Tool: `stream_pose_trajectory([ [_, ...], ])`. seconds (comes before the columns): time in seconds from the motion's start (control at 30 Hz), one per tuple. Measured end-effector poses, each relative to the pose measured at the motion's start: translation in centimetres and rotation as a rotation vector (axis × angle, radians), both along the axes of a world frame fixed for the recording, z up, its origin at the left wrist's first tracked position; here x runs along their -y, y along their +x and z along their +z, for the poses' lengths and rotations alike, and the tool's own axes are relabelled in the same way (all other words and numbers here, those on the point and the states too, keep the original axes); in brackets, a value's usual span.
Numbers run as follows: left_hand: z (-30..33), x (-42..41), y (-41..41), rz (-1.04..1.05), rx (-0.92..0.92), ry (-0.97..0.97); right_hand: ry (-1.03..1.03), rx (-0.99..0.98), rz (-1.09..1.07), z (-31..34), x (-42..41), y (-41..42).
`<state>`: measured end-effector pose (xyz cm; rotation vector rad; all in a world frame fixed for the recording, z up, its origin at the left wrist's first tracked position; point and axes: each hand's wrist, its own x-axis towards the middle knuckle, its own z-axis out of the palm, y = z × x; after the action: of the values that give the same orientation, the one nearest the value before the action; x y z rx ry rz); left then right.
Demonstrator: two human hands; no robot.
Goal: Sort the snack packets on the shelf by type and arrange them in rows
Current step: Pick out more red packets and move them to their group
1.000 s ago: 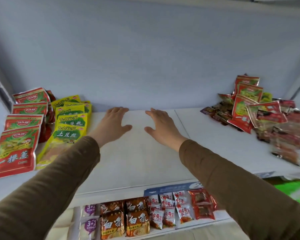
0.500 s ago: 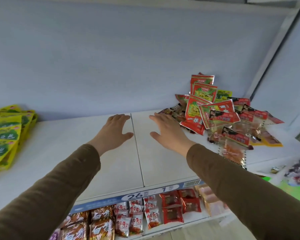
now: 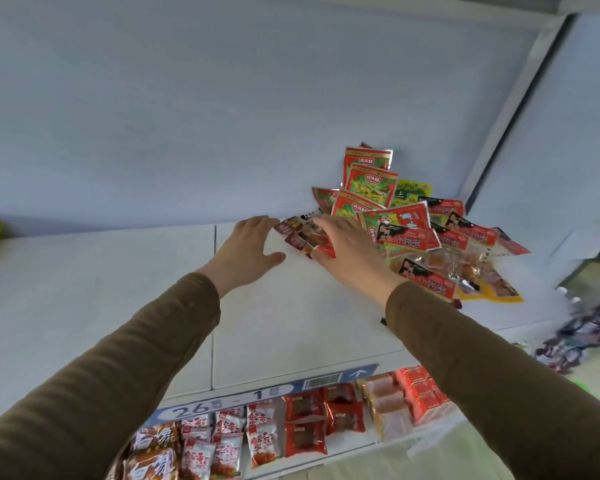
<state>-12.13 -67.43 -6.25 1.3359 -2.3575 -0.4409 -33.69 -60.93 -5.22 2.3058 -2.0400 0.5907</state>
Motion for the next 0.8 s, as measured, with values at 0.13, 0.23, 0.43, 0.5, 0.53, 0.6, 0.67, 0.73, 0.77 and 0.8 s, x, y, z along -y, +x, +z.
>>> stream_pose_trajectory([
  [0.13,0.6,-0.3,-4.8,0.053,-0.036,-0.017,-0.026,0.000,0.030,0.4,0.0,-4.9],
  [0.23,1.1,-0.9,-9.0,0.115,-0.077,-0.008,-0.028,0.001,0.082,0.6,-0.1,-9.3],
  [0.43,0.8,-2.6,-15.0,0.197,-0.092,0.009,-0.024,0.023,0.135,0.4,0.5,-16.7],
  [0.5,0.6,-3.0,-16.1,0.222,-0.076,0.020,-0.016,0.047,0.130,0.3,0.9,-18.3],
  [0.53,0.5,-3.1,-16.5,0.236,-0.061,0.030,-0.016,0.058,0.122,0.4,1.2,-19.0],
  [0.6,0.3,-3.1,-17.1,0.264,-0.044,0.053,-0.016,0.070,0.092,0.5,1.6,-20.2],
  [0.67,0.1,-2.7,-17.8,0.275,-0.043,0.062,-0.015,0.078,0.039,0.6,2.0,-21.3],
  [0.73,-0.2,-2.3,-18.3,0.269,-0.055,0.062,-0.003,0.078,-0.044,0.7,2.3,-22.3],
  [0.77,-0.4,-2.1,-18.6,0.270,-0.066,0.053,0.002,0.067,-0.092,0.6,2.5,-22.8],
  [0.8,-0.6,-1.8,-18.9,0.277,-0.069,0.049,0.013,0.052,-0.135,0.6,2.7,-23.3],
])
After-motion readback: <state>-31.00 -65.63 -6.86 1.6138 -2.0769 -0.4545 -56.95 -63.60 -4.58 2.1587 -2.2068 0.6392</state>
